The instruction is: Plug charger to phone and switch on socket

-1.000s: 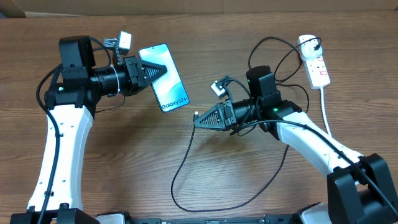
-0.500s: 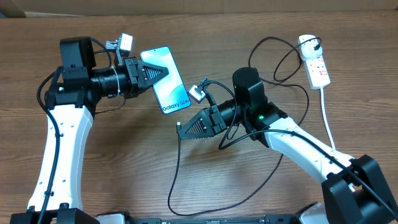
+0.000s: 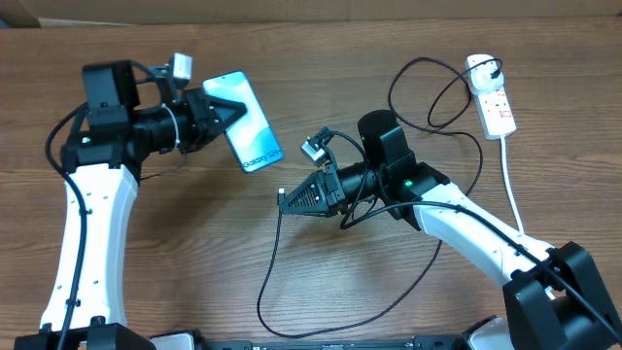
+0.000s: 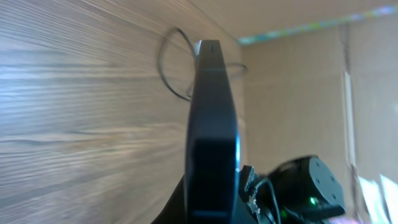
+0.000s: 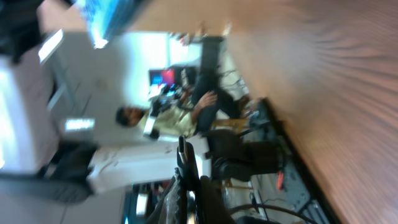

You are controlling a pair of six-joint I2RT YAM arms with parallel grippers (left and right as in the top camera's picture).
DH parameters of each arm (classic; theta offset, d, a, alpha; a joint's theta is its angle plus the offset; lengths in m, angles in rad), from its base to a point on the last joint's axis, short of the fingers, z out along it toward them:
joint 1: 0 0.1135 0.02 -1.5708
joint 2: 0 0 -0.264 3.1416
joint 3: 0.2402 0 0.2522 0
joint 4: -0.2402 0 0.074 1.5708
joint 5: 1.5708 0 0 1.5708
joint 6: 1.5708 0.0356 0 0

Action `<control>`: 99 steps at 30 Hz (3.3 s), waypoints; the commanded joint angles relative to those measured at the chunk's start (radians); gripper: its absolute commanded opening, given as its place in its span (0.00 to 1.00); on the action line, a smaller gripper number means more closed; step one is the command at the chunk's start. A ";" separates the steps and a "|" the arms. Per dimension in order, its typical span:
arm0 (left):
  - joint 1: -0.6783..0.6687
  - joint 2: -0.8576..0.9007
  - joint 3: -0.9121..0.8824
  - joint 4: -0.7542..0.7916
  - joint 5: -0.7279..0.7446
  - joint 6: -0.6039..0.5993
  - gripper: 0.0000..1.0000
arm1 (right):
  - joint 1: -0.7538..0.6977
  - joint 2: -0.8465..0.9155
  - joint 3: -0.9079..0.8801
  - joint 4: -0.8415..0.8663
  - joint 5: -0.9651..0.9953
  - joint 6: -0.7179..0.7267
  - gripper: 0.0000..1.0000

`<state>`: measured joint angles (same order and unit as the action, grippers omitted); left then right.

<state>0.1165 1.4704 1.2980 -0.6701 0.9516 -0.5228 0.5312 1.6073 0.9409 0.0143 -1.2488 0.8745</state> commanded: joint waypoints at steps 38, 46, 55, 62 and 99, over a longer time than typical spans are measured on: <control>0.047 -0.009 0.006 -0.219 -0.219 0.112 0.04 | -0.011 0.136 -0.042 -0.531 1.230 0.359 0.25; 0.047 -0.009 0.006 -0.233 -0.219 0.113 0.04 | -0.024 0.102 -0.019 -0.538 1.121 0.293 0.25; 0.047 -0.009 0.006 -0.238 -0.219 0.119 0.04 | -0.089 -0.050 -0.003 -0.606 1.087 0.201 0.62; 0.047 -0.009 0.006 -0.239 -0.219 0.119 0.04 | -0.037 -0.011 -0.005 -0.514 1.068 0.172 0.88; 0.047 -0.009 0.006 -0.264 -0.219 0.119 0.04 | 0.018 0.223 -0.005 -0.416 1.209 0.316 0.39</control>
<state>0.1642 1.4704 1.2976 -0.9337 0.7094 -0.4183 0.5476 1.7813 0.9443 -0.3851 -0.0734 1.1790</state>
